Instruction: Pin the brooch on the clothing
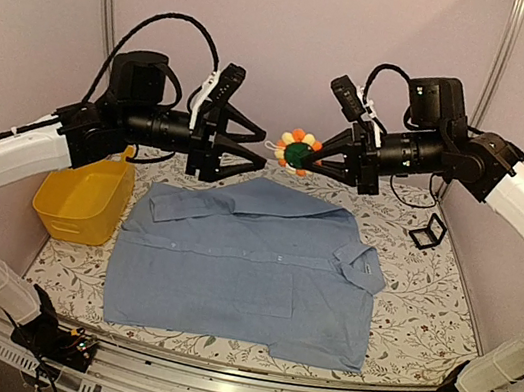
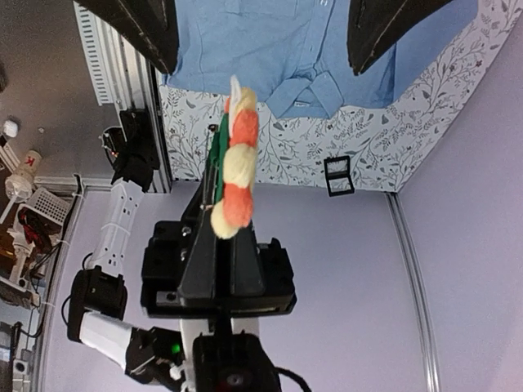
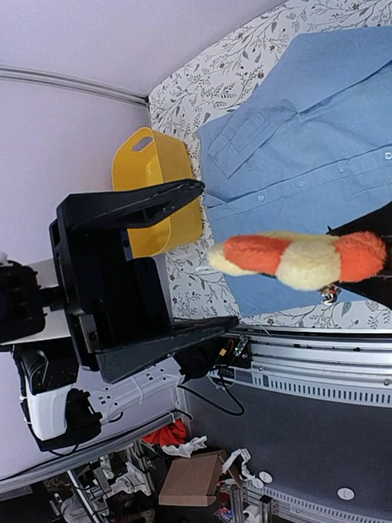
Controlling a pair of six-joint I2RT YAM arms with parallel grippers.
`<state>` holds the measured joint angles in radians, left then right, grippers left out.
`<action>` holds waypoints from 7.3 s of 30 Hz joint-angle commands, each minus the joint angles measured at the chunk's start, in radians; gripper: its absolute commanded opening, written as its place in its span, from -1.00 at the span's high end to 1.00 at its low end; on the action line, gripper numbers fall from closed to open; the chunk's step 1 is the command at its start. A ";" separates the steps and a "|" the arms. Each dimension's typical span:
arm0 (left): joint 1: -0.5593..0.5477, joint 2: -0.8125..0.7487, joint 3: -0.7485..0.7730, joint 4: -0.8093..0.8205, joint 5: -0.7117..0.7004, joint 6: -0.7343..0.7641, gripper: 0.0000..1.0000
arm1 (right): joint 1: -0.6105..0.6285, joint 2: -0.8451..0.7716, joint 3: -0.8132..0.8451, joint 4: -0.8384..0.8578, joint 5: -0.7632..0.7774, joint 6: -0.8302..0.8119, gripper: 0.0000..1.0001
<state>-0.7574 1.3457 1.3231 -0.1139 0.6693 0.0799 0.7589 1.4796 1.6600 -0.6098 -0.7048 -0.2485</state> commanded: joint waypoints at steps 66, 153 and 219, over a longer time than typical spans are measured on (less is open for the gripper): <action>-0.084 0.127 0.044 0.076 0.026 -0.115 1.00 | 0.034 -0.147 -0.456 0.801 -0.019 0.278 -0.05; -0.134 0.105 0.047 0.035 -0.071 -0.016 1.00 | 0.023 -0.032 -0.365 0.599 0.099 0.310 -0.05; -0.058 0.072 0.032 -0.022 0.009 -0.054 1.00 | -0.002 -0.146 -0.409 0.572 -0.026 0.178 1.00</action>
<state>-0.8242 1.4395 1.3453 -0.1051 0.6628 0.0208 0.7635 1.3304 1.2190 -0.0219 -0.7185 -0.0654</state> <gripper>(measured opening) 0.025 0.038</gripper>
